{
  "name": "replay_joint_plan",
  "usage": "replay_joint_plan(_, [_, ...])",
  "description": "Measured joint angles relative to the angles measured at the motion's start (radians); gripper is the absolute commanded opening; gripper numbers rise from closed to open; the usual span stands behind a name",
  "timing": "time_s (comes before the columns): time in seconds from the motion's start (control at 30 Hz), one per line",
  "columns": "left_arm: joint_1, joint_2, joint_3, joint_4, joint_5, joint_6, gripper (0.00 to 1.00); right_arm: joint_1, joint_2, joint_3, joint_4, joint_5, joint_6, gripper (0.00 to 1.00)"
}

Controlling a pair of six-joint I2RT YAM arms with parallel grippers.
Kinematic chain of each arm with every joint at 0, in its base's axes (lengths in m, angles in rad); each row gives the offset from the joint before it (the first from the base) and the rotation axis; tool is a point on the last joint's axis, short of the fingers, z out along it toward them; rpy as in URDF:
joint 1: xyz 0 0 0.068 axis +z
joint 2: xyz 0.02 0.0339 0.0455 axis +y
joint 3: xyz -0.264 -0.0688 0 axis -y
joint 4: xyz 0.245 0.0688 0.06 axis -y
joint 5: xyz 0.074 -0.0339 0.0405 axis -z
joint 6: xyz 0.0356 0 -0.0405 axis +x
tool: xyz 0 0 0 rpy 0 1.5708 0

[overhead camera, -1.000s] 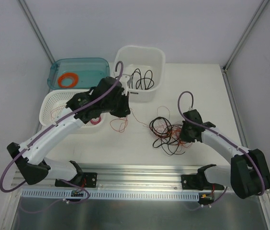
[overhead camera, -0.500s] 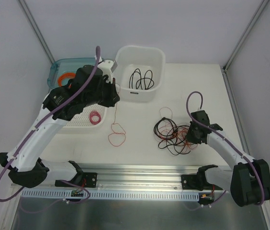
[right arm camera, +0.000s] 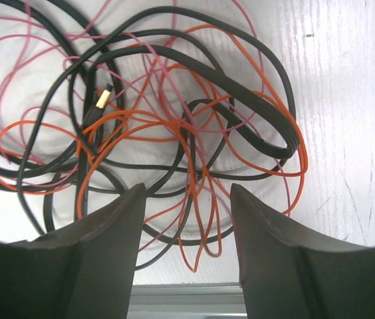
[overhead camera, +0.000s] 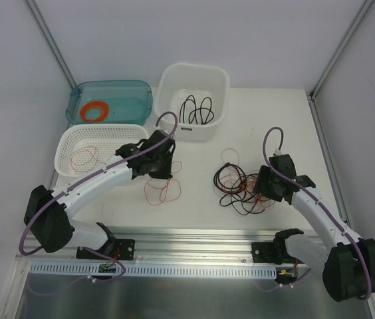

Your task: Untangle the cables

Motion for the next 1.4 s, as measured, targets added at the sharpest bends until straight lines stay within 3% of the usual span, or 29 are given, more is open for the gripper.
replay_joint_plan(0.1, [0.0, 0.02, -0.098, 0.058, -0.003, -0.045, 0.01, 0.0, -0.037, 0.008, -0.011, -0.015, -0.013, 0.62])
replay_joint_plan(0.3, [0.0, 0.126, -0.175, 0.141, -0.001, -0.092, 0.2, 0.0, -0.089, 0.014, -0.018, -0.042, -0.026, 0.63])
replay_joint_plan(0.47, [-0.018, 0.176, -0.177, 0.188, -0.002, -0.1, 0.41, 0.0, -0.1, 0.014, -0.023, -0.062, -0.029, 0.64])
replay_joint_plan(0.67, [-0.05, 0.246, -0.176, 0.212, -0.002, -0.094, 0.54, 0.0, -0.114, 0.014, -0.028, -0.089, -0.029, 0.66])
replay_joint_plan(1.23, [-0.167, 0.375, -0.111, 0.19, -0.037, -0.053, 0.44, 0.0, -0.137, 0.014, -0.03, -0.112, -0.031, 0.69])
replay_joint_plan(1.37, [-0.187, 0.391, -0.095, 0.167, -0.072, -0.047, 0.29, 0.0, -0.147, 0.014, -0.03, -0.115, -0.031, 0.69])
replay_joint_plan(1.4, [-0.191, 0.394, -0.093, 0.165, -0.076, -0.051, 0.2, 0.0, -0.149, 0.014, -0.03, -0.116, -0.031, 0.69])
